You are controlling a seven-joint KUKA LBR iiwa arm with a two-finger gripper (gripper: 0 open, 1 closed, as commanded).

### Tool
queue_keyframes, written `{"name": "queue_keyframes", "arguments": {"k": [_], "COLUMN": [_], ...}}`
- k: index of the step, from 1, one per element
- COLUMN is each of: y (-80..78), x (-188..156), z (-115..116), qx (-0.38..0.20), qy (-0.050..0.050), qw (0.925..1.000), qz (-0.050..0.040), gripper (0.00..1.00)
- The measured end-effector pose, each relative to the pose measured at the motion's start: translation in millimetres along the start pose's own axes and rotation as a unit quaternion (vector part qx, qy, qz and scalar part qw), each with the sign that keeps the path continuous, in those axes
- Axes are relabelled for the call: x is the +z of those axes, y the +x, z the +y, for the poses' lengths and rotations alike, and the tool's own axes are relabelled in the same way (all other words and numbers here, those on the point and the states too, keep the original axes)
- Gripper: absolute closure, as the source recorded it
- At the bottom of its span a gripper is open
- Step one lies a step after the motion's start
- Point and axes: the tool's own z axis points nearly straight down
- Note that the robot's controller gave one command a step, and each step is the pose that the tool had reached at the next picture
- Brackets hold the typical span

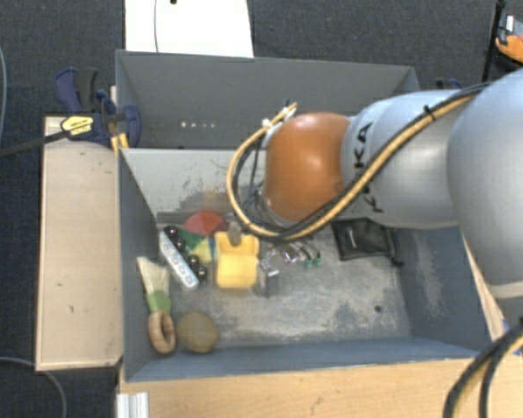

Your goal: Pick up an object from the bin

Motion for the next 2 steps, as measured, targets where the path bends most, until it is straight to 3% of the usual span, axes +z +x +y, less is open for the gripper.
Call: {"name": "queue_keyframes", "arguments": {"k": [1, 2], "y": [-13.8, -39.1], "x": [23, 29], "z": [8, 30], "qx": [-0.045, -0.14], "qy": [-0.002, -0.001], "qw": [0.9989, 0.9901], "qz": [0.009, -0.0012], "gripper": [0.0, 1.0]}}
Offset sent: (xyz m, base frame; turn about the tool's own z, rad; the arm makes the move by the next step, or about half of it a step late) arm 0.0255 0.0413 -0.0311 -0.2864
